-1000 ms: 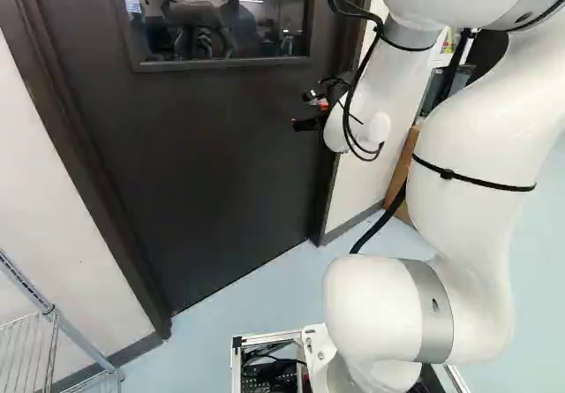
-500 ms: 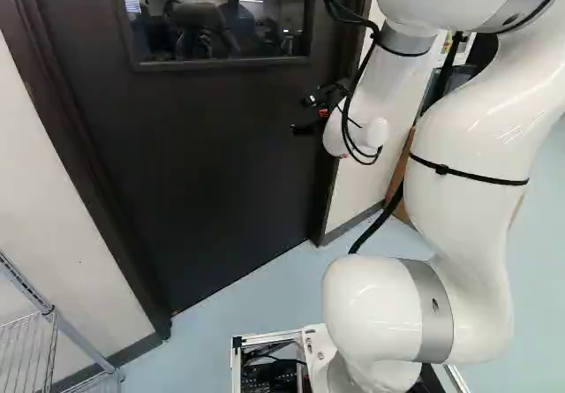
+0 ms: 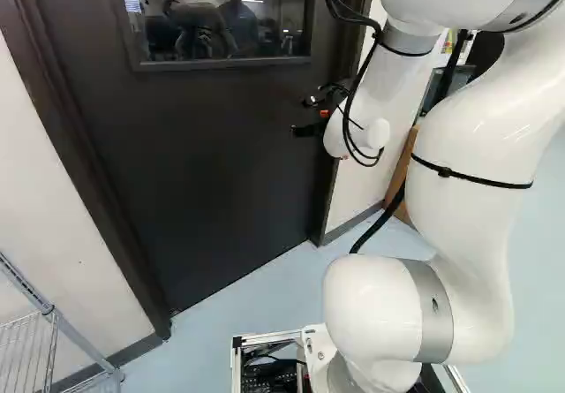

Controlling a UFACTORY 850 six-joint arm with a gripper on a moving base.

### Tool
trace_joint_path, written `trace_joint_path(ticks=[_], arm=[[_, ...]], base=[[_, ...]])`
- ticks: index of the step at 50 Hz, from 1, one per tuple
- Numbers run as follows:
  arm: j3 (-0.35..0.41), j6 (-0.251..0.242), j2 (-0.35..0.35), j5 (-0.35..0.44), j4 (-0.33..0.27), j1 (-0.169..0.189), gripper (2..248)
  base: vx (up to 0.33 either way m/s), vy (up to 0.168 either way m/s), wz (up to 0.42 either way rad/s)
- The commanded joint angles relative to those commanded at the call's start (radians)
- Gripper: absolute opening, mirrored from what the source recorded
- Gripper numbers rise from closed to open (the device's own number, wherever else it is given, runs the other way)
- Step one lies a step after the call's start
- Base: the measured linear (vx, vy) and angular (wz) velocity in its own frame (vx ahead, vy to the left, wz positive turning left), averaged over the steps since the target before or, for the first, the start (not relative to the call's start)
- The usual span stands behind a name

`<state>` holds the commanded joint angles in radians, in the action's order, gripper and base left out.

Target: Open the door and move inside

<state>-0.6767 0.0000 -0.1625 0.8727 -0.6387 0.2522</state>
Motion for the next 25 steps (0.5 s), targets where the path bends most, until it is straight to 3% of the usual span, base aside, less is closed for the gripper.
trace_joint_path(ticks=[25], arm=[[0.027,0.000,0.078,0.000,0.000,0.003,247]], base=[[0.000,0.000,0.000]])
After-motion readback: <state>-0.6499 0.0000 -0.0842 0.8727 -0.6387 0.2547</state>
